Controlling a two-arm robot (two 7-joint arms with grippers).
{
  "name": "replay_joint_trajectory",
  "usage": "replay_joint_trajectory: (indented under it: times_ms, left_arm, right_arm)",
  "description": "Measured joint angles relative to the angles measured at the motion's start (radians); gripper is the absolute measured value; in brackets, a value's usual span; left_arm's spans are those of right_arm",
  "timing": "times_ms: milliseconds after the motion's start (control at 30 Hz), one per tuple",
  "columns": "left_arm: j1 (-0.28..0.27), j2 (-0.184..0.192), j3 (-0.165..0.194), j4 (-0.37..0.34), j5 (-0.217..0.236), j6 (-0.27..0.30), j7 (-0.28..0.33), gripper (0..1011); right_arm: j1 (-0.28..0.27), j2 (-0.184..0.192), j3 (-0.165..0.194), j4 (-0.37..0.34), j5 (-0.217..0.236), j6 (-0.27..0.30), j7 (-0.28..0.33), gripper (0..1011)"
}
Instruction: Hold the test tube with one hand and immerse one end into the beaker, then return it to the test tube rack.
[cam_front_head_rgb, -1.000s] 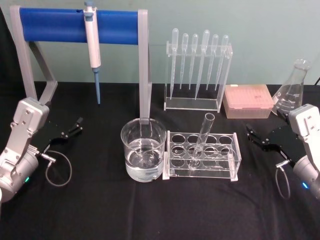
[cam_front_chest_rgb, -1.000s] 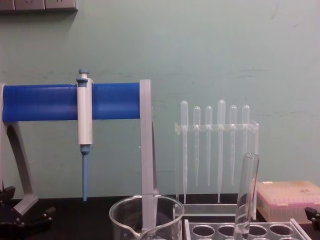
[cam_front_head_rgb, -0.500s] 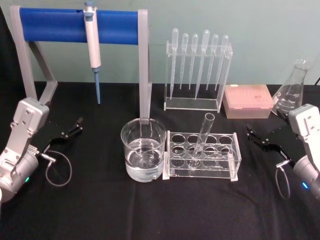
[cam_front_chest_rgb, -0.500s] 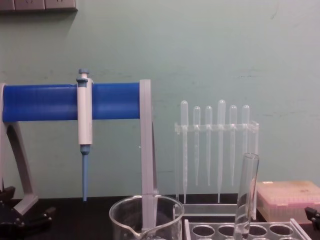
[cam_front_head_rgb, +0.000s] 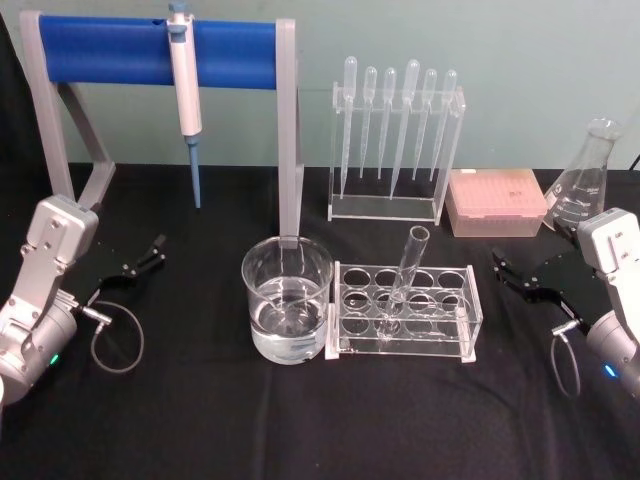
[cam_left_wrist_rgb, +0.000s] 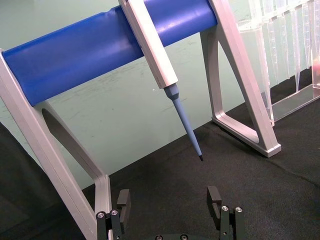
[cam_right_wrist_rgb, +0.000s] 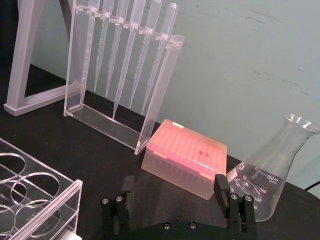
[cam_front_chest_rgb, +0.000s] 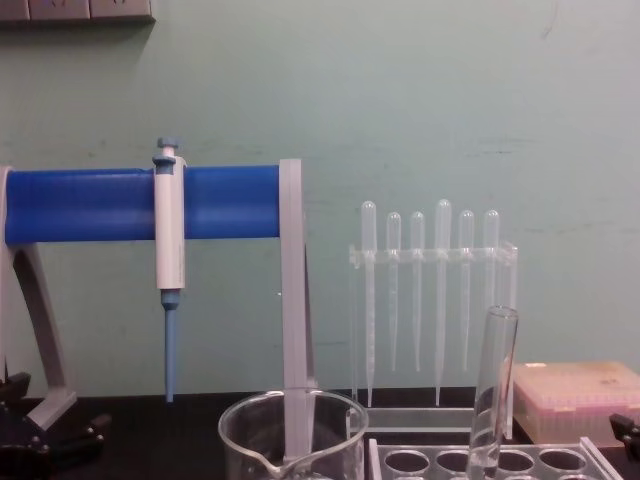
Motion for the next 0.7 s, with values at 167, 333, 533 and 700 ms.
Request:
replay_joint_trajectory:
  times_ms: [167,333,533,700]
  left_arm:
    - [0.000,0.000,0.000,0.000,0.000,0.000,0.000,1000]
    - [0.000,0.000,0.000,0.000,0.000,0.000,0.000,1000]
    - [0.000,0.000,0.000,0.000,0.000,0.000,0.000,1000]
    - [0.000,0.000,0.000,0.000,0.000,0.000,0.000,1000]
  right_arm:
    - [-0.001,0.000,0.001,-0.001,0.000,0.000,0.000,1003]
    - [-0.035,0.023,0.046,-0.069,0.027,-0.006,0.025,1003]
    - [-0.085,0.065,0.109,-0.159,0.102,0.000,0.084,1003]
    - [-0.141,0.123,0.163,-0.226,0.207,0.013,0.200,1003]
